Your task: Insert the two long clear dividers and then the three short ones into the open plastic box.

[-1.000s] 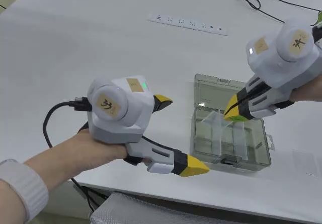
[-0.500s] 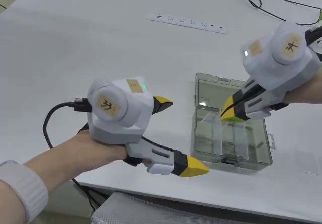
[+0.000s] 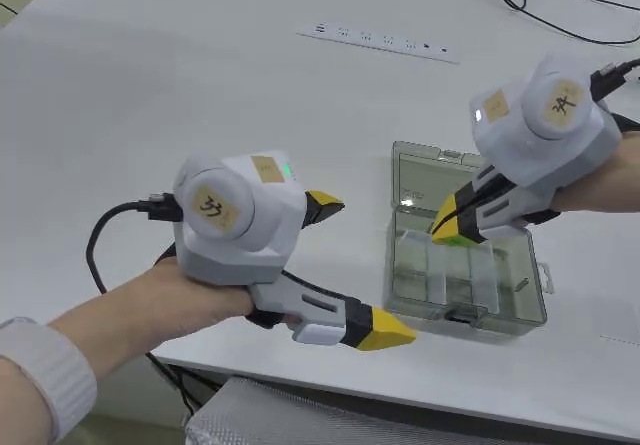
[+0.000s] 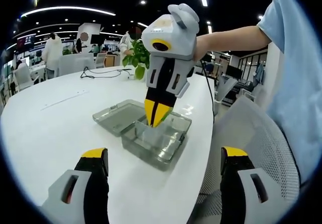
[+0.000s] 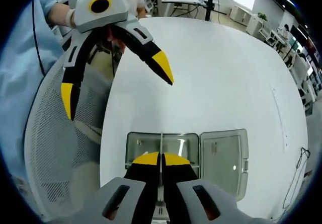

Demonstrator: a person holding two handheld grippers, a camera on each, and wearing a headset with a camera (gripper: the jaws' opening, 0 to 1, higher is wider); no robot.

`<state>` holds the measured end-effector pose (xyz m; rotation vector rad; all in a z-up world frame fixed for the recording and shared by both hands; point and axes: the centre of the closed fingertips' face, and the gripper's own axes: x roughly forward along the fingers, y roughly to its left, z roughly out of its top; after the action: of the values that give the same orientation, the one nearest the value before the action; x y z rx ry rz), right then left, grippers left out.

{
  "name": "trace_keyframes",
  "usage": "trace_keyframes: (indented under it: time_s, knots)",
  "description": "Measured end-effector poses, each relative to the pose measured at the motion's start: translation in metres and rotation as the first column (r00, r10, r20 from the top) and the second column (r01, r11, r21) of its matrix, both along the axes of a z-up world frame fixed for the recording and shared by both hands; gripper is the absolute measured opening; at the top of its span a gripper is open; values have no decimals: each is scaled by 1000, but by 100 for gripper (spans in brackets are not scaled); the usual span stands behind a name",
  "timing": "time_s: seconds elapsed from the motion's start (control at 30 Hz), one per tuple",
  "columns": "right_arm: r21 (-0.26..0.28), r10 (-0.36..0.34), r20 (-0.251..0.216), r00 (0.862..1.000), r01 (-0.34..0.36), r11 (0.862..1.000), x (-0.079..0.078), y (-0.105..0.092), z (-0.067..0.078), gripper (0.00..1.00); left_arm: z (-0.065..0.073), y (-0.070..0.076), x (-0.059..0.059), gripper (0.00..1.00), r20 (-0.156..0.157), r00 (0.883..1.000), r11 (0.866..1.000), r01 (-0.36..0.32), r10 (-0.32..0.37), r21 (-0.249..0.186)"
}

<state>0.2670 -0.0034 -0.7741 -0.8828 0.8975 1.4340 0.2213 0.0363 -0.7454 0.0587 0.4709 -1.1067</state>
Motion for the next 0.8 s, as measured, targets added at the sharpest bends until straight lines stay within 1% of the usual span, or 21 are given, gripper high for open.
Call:
trace_keyframes:
  time_s: [0.43,0.67,0.8]
  knots:
    - [-13,-1,-12,1000,0,1000,-7,5,-8,2,-2,2,0,94,-7,1000,1000,3,-3,1]
    - [-29,-2,-22,1000,1,1000,-2,4,-18,2,-3,3,1,94,-8,1000,1000,5,-5,4]
    - [-31,-7,-29,1000,6,999,-1,4,-20,2,-2,4,2,94,-9,1000,1000,3,-3,1]
